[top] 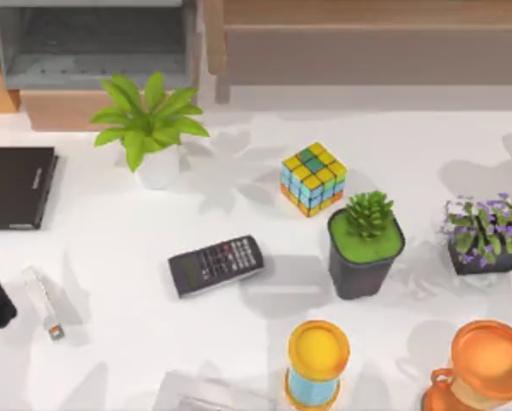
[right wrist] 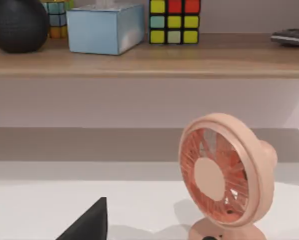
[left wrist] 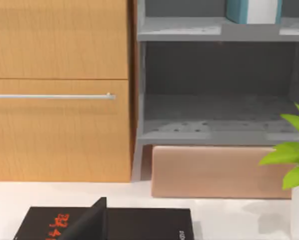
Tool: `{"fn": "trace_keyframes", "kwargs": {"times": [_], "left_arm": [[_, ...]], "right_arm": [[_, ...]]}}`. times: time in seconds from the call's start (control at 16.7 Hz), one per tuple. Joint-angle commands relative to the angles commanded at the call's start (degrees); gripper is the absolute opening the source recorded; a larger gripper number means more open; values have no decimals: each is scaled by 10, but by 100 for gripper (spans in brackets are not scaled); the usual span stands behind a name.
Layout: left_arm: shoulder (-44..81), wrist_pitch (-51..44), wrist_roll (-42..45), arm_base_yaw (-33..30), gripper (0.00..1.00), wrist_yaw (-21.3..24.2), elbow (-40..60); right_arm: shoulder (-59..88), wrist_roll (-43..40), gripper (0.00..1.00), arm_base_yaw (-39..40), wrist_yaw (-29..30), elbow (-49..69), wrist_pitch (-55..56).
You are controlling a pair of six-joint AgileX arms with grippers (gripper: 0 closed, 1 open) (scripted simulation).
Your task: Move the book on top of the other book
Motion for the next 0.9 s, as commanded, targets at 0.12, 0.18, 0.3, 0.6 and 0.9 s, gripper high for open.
{"fn": "trace_keyframes", "kwargs": {"times": [0.12,0.18,0.3,0.6,0.9], "left_arm": [[0,0,0,0,100,0,0],[6,3,0,-1,100,-1,5],[36,17,0,-6,100,-5,33],[217,89,-1,-32,100,-27,174],[530,187,-1,-67,100,-56,364]], "right_arm": [[0,0,100,0,0,0,0],[0,0,100,0,0,0,0],[0,0,100,0,0,0,0],[0,0,100,0,0,0,0],[0,0,100,0,0,0,0]]}}
